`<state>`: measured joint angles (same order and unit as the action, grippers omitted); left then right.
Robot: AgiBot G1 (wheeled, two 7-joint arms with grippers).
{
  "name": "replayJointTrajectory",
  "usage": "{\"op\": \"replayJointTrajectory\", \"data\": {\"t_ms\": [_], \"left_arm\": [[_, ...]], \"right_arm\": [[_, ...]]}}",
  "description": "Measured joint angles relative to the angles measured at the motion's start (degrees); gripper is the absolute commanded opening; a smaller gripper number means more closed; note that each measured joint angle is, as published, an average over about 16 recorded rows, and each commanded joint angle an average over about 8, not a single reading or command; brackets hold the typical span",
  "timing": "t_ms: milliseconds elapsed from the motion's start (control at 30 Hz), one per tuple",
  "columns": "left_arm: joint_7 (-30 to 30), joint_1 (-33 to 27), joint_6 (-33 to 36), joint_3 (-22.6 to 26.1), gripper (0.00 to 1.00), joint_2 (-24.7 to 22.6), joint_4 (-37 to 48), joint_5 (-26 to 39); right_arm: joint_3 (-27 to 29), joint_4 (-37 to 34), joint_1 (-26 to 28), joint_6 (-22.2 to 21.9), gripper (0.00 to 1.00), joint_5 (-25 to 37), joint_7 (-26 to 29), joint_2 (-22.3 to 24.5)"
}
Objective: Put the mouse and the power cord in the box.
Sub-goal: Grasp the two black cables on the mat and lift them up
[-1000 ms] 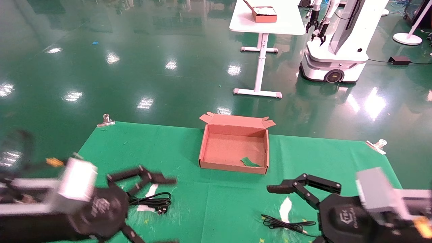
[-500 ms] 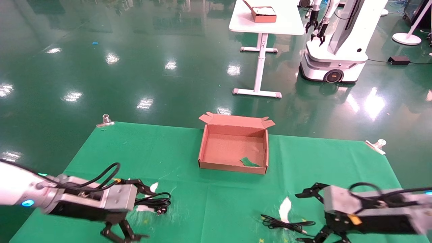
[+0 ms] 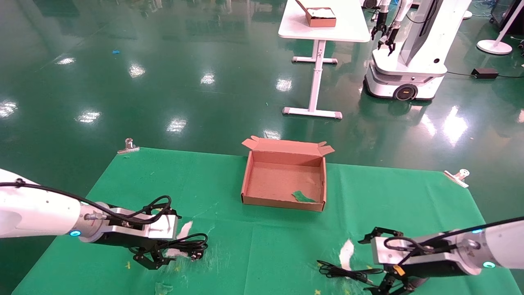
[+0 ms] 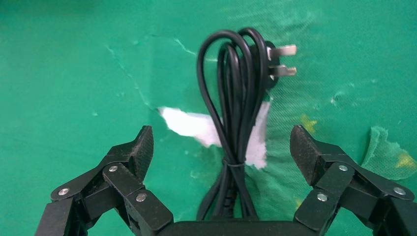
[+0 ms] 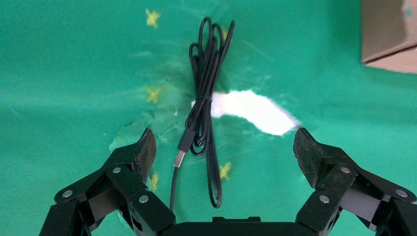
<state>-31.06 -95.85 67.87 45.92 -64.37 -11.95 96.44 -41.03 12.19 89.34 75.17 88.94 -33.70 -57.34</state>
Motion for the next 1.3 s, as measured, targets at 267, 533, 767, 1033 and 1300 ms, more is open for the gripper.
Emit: {"op": "replayJointTrajectory", "data": {"t_ms": [267, 533, 767, 1033, 1300], "left_arm": [[-4.0, -0.8, -1.8, 0.5, 1.00, -1.9, 5.2, 0.8], [-6.0, -1.4, -2.5, 1.0, 0.07, -2.5, 8.1, 1.6], [-6.5, -1.7, -2.8, 1.2, 0.00, -2.7, 8.9, 2.1], [-6.5, -1.6, -2.7, 1.2, 0.00, -2.6, 8.7, 2.0], [-6.4, -1.5, -2.6, 1.1, 0.00, -2.5, 8.4, 1.8]], "right_arm": [[-0.1, -6.2, 0.6, -2.0, 0.98, 0.2, -4.3, -2.5], [0.0, -9.2, 0.9, -3.1, 0.03, 0.2, -6.4, -3.6], [-0.1, -10.0, 1.1, -3.3, 0.00, 0.3, -7.0, -3.9], [-0.1, -9.7, 1.0, -3.3, 0.00, 0.3, -6.9, -3.8], [0.0, -9.5, 0.9, -3.1, 0.00, 0.2, -6.8, -3.7]]}}
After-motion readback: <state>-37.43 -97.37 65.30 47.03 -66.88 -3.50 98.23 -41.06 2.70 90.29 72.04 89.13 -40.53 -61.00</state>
